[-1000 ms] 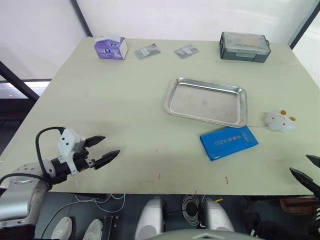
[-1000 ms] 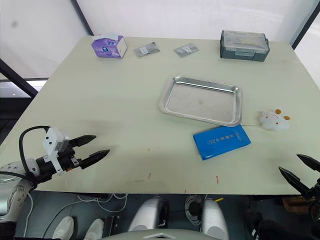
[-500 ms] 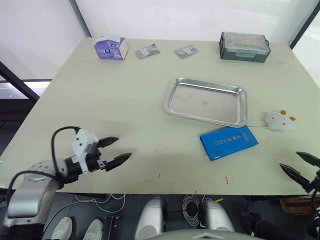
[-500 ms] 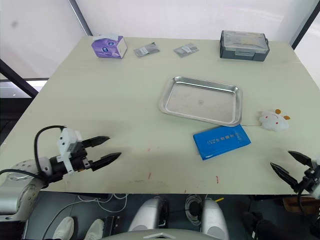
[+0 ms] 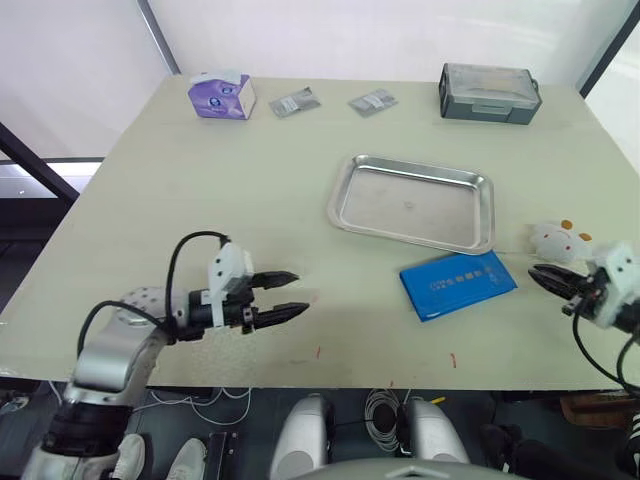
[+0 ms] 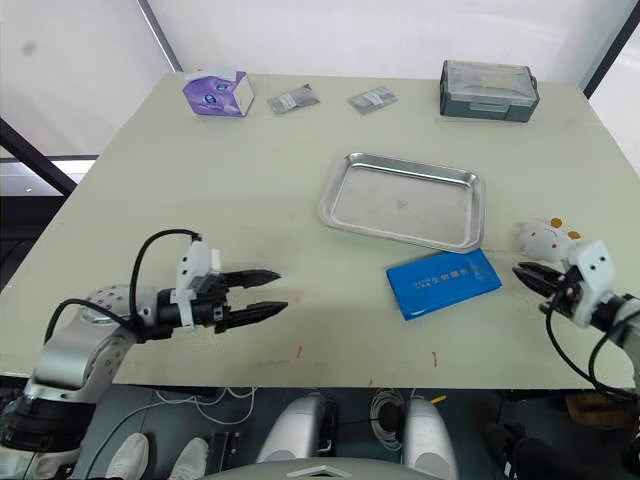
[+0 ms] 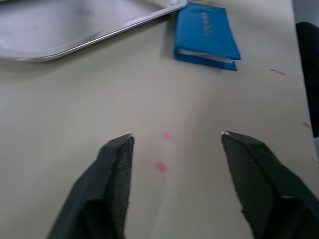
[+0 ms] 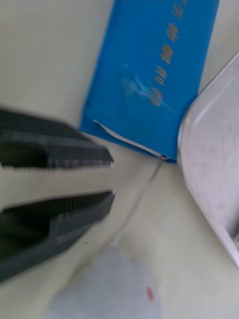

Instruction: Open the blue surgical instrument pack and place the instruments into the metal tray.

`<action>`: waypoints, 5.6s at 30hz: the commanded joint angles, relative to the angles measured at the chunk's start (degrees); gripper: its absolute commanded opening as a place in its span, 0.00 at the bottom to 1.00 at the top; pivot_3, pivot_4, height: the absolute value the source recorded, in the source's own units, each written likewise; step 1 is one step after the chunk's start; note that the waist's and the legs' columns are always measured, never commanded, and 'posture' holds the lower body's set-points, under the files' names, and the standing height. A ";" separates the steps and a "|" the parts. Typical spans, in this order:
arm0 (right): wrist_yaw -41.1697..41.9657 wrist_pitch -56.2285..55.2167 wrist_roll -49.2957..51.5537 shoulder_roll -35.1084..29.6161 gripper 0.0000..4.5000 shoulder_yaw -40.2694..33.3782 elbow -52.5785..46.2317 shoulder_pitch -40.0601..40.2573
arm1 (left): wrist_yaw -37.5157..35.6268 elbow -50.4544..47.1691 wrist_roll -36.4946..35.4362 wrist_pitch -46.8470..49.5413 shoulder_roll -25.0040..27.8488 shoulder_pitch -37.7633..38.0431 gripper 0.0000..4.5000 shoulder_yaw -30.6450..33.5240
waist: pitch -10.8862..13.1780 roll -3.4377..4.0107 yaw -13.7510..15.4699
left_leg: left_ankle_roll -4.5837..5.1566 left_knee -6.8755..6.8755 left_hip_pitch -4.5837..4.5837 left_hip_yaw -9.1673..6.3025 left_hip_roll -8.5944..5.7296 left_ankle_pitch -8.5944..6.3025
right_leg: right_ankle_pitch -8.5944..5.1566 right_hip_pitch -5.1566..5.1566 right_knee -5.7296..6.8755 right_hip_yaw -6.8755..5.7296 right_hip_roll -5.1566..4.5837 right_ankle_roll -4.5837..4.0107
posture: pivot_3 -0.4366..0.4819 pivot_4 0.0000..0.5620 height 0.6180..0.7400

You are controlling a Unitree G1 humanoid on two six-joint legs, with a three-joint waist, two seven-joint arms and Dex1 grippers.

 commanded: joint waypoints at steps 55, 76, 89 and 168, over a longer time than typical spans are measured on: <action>7.25 5.89 2.30 5.97 0.00 9.92 -6.94 -1.75 | -4.29 27.46 14.95 -12.99 -22.25 -22.34 0.03 -14.34 | 0.00 0.01 -0.08 | 0.02 0.20 -0.09 -0.12 0.00 -0.01 | 0.01 0.01 0.04 -0.08 0.04 0.01 | 0.48 0.27 0.89; 5.82 10.97 5.83 7.23 0.00 12.11 -21.52 8.61 | -7.01 15.44 12.85 -6.59 -15.03 -13.70 0.03 -12.72 | -0.02 0.04 -0.13 | 0.08 0.20 -0.08 -0.54 -0.01 -0.05 | 0.00 0.02 0.04 -0.09 0.06 0.00 | 0.48 0.27 0.89; 0.31 9.58 1.04 12.62 0.00 19.40 -21.88 4.68 | -5.56 7.07 9.18 -3.15 -7.54 -5.66 0.03 -6.58 | -0.02 0.05 -0.29 | 0.24 0.20 -0.08 -0.63 0.01 -0.14 | -0.01 0.02 0.05 -0.11 0.11 -0.02 | 0.48 0.27 0.89; 8.42 -48.98 -13.70 5.73 0.02 28.72 -0.30 -8.89 | -24.03 6.47 -4.39 -15.42 2.89 -8.68 1.00 1.35 | 0.02 0.06 -0.10 | 0.05 0.24 -0.09 -0.58 0.02 -0.03 | -0.02 0.02 0.06 -0.15 0.11 -0.03 | 0.48 0.27 0.89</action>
